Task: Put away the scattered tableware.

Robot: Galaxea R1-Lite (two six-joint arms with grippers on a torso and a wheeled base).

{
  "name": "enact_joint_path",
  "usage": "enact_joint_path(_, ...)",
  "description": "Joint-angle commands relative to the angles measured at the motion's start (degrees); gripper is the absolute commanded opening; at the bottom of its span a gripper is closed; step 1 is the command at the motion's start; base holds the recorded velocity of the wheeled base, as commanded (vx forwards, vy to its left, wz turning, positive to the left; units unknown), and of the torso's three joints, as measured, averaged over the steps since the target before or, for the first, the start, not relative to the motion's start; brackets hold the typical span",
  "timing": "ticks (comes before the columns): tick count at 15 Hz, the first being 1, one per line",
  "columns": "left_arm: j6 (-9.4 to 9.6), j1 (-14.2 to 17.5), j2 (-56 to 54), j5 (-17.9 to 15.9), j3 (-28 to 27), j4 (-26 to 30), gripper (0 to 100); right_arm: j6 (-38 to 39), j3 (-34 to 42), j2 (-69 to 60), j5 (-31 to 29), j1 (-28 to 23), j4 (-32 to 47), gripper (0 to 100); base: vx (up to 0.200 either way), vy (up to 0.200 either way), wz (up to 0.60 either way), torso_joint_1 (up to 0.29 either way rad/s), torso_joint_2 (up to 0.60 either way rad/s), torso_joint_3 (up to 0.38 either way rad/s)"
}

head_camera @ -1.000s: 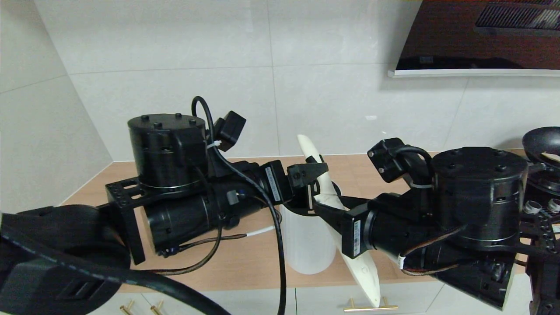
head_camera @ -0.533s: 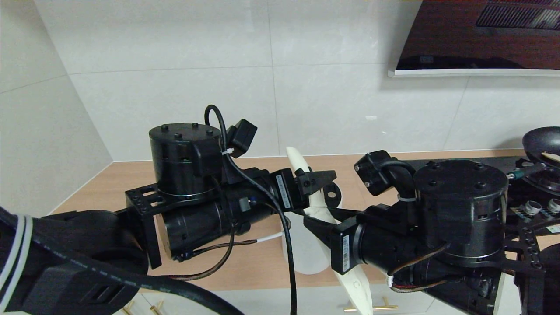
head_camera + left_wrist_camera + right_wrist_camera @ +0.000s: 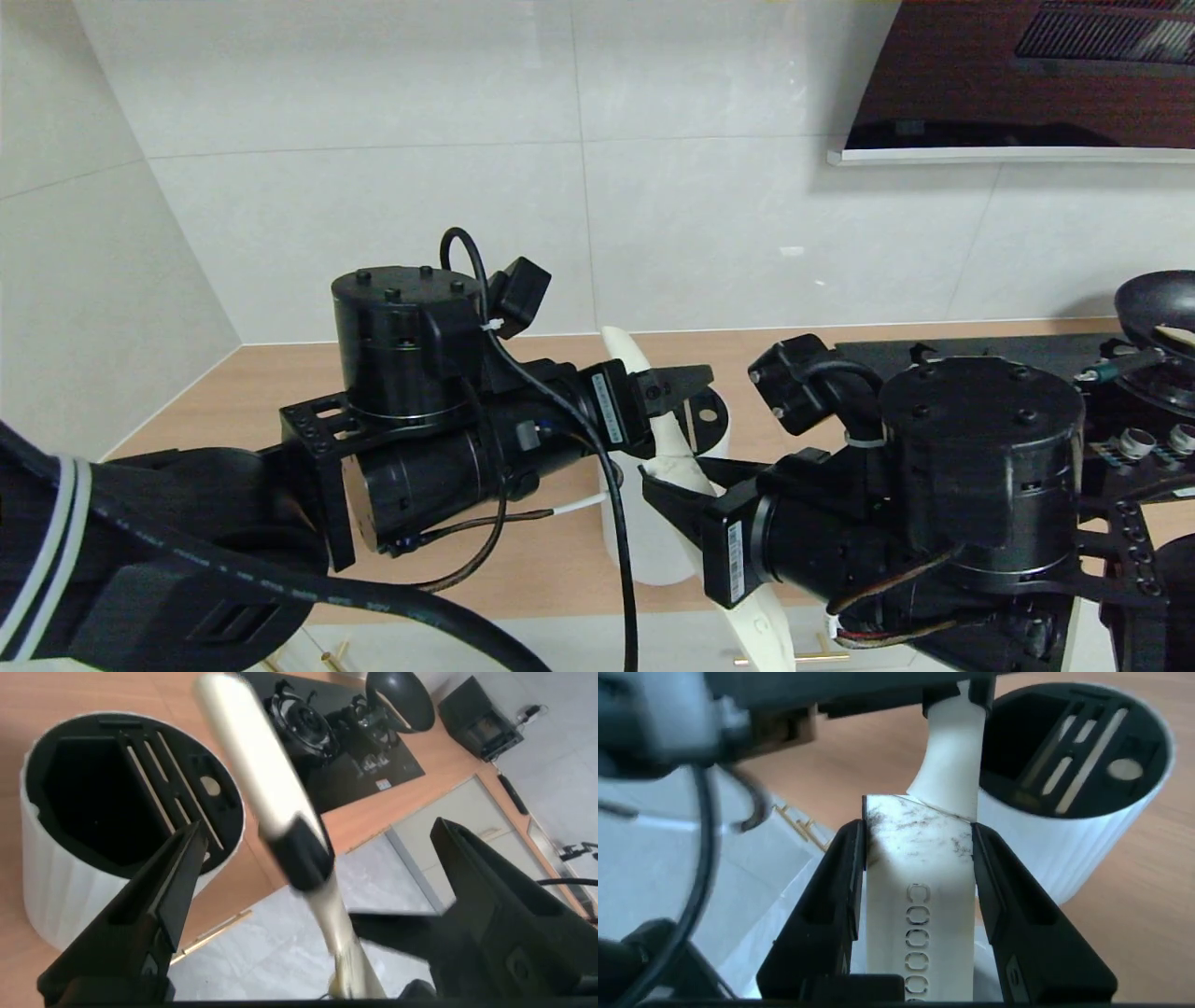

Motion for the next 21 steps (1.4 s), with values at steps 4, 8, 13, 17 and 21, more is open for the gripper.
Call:
enact_joint_path(4,-0.03,0.0,0.2,0.0,0.0,-0.2,0,-0.1,0.2,-0.5,-0.1,0.4,0.0,0,0.0,0.0,0.0,0.0,0.0,0.0)
enact_joint_path(8,-0.12,0.0,0.1,0.0,0.0,-0.2,0,0.0,0.2,-0.9,-0.2,0.3,0.0,0,0.0,0.0,0.0,0.0,0.0,0.0)
enact_joint_path(13,-0.2,0.1,0.2,0.0,0.0,-0.2,0,-0.1,0.0,-0.8,-1.2,0.2,0.0,0,0.0,0.0,0.0,0.0,0.0,0.0)
enact_joint_path(17,-0.38,0.1,-0.2,-0.1,0.0,-0.2,0,0.0,0.0,-0.9,-1.6,0.2,0.0,100,0.0,0.0,0.0,0.0,0.0,0.0)
enact_joint_path(21,-0.38,1.2,-1.7,0.1,-0.2,-0.6,0,-0.4,0.3,-5.2,-1.8,-0.1,0.4,100,0.0,0.0,0.0,0.0,0.0,0.0)
